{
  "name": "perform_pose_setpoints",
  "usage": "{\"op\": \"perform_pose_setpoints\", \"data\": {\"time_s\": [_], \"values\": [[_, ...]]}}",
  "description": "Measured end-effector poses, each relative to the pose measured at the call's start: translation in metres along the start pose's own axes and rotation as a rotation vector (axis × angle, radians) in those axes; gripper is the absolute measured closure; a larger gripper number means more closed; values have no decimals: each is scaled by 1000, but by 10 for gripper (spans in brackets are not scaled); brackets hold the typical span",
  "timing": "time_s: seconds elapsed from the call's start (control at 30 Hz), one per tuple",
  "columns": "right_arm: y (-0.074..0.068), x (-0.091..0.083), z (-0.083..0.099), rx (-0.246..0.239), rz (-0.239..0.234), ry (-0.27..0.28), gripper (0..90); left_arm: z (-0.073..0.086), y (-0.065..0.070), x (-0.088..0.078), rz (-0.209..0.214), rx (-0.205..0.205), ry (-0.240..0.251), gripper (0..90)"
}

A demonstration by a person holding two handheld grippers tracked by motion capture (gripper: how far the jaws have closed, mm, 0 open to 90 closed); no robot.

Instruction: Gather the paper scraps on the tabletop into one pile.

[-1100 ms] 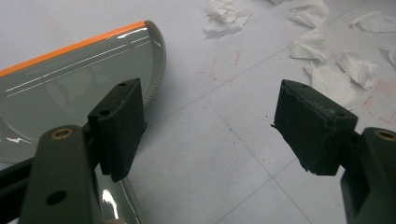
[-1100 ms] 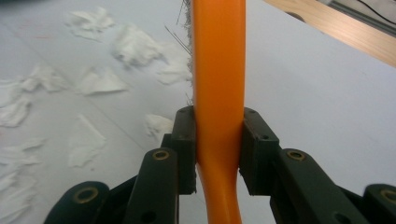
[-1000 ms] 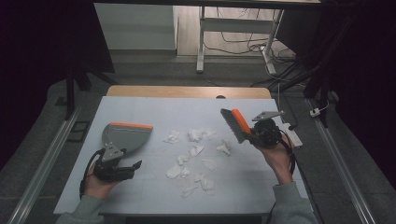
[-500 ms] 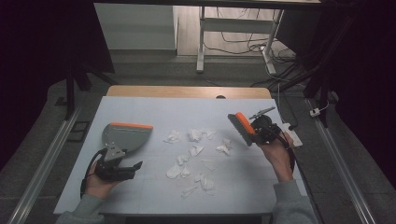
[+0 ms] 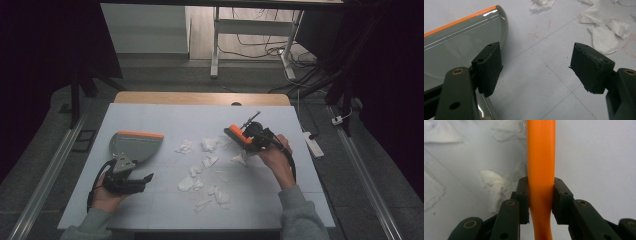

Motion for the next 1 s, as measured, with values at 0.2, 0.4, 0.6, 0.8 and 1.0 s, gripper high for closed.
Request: {"op": "perform_pose_setpoints", "data": {"time_s": [0.2, 0.4, 0.6, 0.8, 1.0], "values": [[-30, 0, -5, -53, -41, 3, 705, 0, 1, -1, 1, 5, 2, 262], [-52, -5, -11, -86, -184, 51, 704, 1, 2, 0, 12, 13, -12, 265], [-41, -23, -14, -79, -205, 167, 704, 2, 2, 0, 16, 16, -20, 264], [-16, -33, -11, -37, -123, 227, 704, 0, 2, 0, 19, 13, -15, 263], [4, -13, -29, -29, -92, 124, 704, 1, 1, 0, 25, 18, -14, 263]]}}
Point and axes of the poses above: each handheld gripper's, and its own axes: x roughly forward along the jaws, z roughly out of its underside, y roughly to its right, the point moved 6 cm from there along x, roughly forward along the jaws, and after that the axes turned 10 degrees about -z, right-handed, at the moved point
